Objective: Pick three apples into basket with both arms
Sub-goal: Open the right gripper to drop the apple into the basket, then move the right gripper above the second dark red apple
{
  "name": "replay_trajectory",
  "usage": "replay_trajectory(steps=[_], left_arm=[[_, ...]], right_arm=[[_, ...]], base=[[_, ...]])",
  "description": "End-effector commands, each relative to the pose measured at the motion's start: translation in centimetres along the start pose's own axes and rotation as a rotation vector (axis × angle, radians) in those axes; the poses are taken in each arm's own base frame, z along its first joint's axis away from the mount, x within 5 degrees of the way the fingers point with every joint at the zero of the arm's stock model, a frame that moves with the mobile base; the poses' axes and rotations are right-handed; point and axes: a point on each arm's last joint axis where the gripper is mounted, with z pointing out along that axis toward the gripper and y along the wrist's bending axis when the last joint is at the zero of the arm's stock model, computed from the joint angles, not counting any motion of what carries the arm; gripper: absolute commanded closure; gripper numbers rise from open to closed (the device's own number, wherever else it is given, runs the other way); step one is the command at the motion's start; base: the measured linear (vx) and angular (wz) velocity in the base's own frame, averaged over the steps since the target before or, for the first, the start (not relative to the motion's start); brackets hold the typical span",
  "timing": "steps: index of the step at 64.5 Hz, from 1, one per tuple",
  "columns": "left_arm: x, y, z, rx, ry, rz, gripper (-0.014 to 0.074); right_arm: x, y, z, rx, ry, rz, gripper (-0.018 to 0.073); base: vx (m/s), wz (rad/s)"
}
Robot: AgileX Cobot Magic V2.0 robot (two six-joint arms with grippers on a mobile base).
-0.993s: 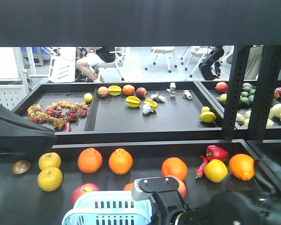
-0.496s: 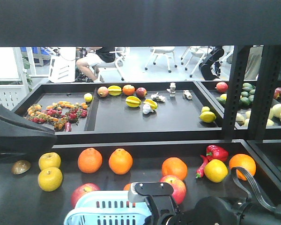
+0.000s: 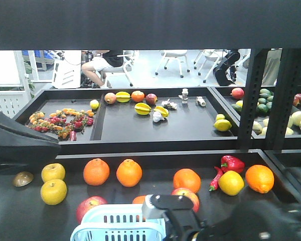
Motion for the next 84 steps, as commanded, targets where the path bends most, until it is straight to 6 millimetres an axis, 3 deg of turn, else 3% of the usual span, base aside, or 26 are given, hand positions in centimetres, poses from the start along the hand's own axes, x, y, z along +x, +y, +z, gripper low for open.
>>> replay_trajectory(steps=[1, 4, 12, 26, 32, 38, 48, 54, 62, 73, 84], left_arm=[[-1.2, 0.0, -1.0, -0.034, -0.088, -0.005, 0.0604], [-1.2, 0.0, -1.0, -0.034, -0.088, -0.005, 0.0604], [-1.2, 0.0, -1.0, -0.034, -0.088, -0.005, 0.0604], [-1.2, 0.0, -1.0, -0.034, -0.088, -0.005, 0.0604], [-1.2, 0.0, -1.0, -0.034, -0.088, -0.005, 0.0604], [-1.2, 0.0, -1.0, -0.034, -0.088, -0.005, 0.0604], [-1.2, 0.0, -1.0, -0.034, -0.088, -0.005, 0.0604], [-1.2, 0.0, -1.0, -0.034, -0.088, -0.005, 0.0604], [-1.2, 0.0, -1.0, -0.034, -0.088, -0.005, 0.0604], [-1.2, 0.0, -1.0, -0.032, -0.086, -0.005, 0.0604], [-1.2, 0.0, -1.0, -0.032, -0.086, -0.005, 0.0604]], right_arm=[[-0.8, 1.0, -4.3, -0.039, -0.115, -0.029, 0.0533], [-0.8, 0.8, -5.7, -0.035, -0.145, -0.032, 0.0575], [-0.7, -1.0, -9.2, 0.038, -0.206, -0.01, 0.0564], [0.3, -8.7, -13.8, 0.4, -0.174, 0.126, 0.0561], [0.2, -11.4, -15.3, 0.476, -0.175, 0.224, 0.056], [-0.9, -13.4, -16.9, 0.516, -0.172, 0.3, 0.0557], [-4.5, -14.2, -19.0, 0.536, -0.15, 0.248, 0.0541], [-6.2, -14.8, -18.9, 0.522, -0.098, 0.259, 0.0512], [-7.0, -15.9, -17.6, 0.497, -0.008, 0.301, 0.0442], [-7.5, -16.8, -15.5, 0.415, 0.024, 0.358, 0.0259], [-7.5, -18.2, -14.5, 0.466, 0.073, 0.358, 0.0041]], base=[[0.0, 0.0], [0.0, 0.0], [0.0, 0.0], [0.0, 0.0], [0.0, 0.0], [0.0, 0.0], [0.0, 0.0], [0.0, 0.0], [0.0, 0.0], [0.0, 0.0], [0.0, 0.0]])
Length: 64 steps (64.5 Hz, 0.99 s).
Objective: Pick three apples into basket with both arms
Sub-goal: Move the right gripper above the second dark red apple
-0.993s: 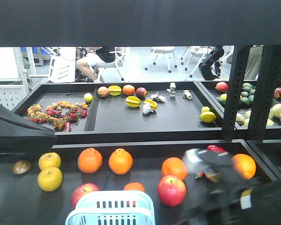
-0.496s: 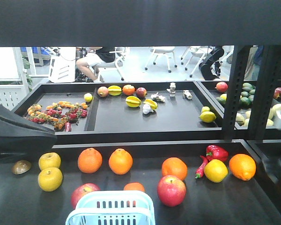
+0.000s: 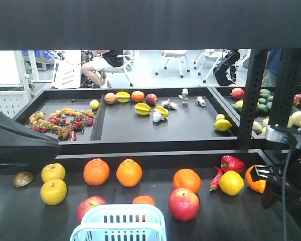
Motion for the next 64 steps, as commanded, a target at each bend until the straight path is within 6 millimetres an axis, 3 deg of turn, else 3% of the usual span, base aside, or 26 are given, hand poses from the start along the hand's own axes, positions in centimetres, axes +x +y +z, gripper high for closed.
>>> replay_trajectory(steps=[1, 6, 14, 31, 64], left_arm=[[-1.2, 0.0, -1.0, -0.032, -0.086, -0.005, 0.0604], [-1.2, 0.0, -1.0, -0.032, -0.086, -0.005, 0.0604], [-1.2, 0.0, -1.0, -0.032, -0.086, -0.005, 0.0604], [-1.2, 0.0, -1.0, -0.032, -0.086, -0.005, 0.0604], [-1.2, 0.0, -1.0, -0.032, -0.086, -0.005, 0.0604]], right_arm=[[0.1, -0.3, -1.6, 0.037, -0.01, -0.011, 0.0024], [-0.1, -0.7, -0.8, 0.074, 0.01, 0.0, -0.0062], [-0.5, -1.3, 0.7, 0.111, 0.047, 0.037, -0.0116], [-1.7, -2.1, 5.8, 0.114, 0.137, 0.048, -0.0111], [-2.9, -3.4, 13.3, 0.121, 0.187, 0.059, -0.0106]], base=[[0.0, 0.0], [0.0, 0.0], [0.0, 0.0], [0.0, 0.0], [0.0, 0.0]])
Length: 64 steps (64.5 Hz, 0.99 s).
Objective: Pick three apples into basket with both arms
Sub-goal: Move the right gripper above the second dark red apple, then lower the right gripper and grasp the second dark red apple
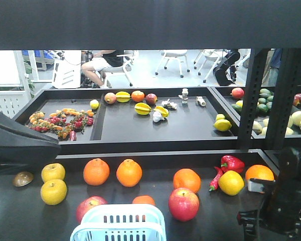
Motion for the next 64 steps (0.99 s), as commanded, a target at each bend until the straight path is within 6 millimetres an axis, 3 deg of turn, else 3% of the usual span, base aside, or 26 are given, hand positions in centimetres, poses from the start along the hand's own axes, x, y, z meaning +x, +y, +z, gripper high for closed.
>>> replay_trajectory(steps=[1, 64], left_arm=[[-1.2, 0.0, -1.0, -0.033, -0.087, -0.005, 0.0604], [-1.2, 0.0, -1.0, -0.033, -0.087, -0.005, 0.0604]], right_arm=[[-0.6, 0.0, -1.9, -0.002, -0.08, -0.011, -0.0105], [-2.9, -0.9, 5.4, 0.06, -0.079, -0.037, -0.0081]], base=[[0.0, 0.0], [0.0, 0.0]])
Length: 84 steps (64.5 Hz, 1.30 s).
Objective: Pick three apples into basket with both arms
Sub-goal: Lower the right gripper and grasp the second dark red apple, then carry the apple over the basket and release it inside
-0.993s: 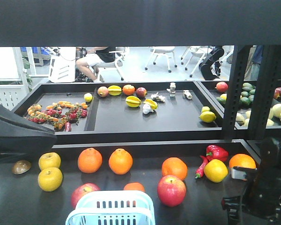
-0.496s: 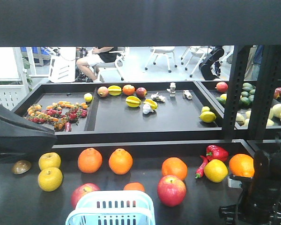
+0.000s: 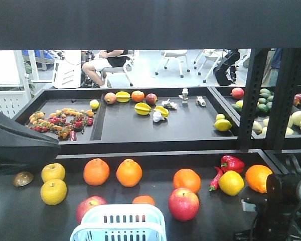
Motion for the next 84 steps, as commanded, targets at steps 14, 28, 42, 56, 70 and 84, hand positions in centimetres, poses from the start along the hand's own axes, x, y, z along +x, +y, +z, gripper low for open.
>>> replay_trajectory(steps=[14, 28, 42, 56, 70, 84], left_arm=[[-1.2, 0.0, -1.0, -0.033, -0.087, -0.005, 0.0604], [-1.2, 0.0, -1.0, -0.033, -0.087, -0.005, 0.0604], [-1.2, 0.0, -1.0, -0.033, -0.087, -0.005, 0.0604], [-1.2, 0.0, -1.0, -0.032, -0.087, -0.005, 0.0604], [-1.2, 0.0, -1.0, -0.032, -0.087, -0.005, 0.0604], [-1.2, 0.0, -1.0, -0.032, -0.087, -0.005, 0.0604]], right_arm=[[-1.0, -0.1, -0.6, 0.002, -0.075, -0.01, -0.0018], [-1.2, -0.1, -0.7, 0.0, -0.08, -0.009, 0.012], [-2.4, 0.3, -4.2, -0.019, -0.177, -0.017, 0.0186], [-2.6, 2.9, -12.1, -0.077, -0.379, -0.119, 0.0191], [0.2, 9.9, -19.7, -0.166, -0.565, -0.346, 0.0191], [3.4, 18.2, -24.7, -0.347, -0.686, -0.535, 0.0191]], base=[[0.0, 0.0], [0.0, 0.0], [0.0, 0.0], [0.0, 0.0], [0.0, 0.0], [0.0, 0.0]])
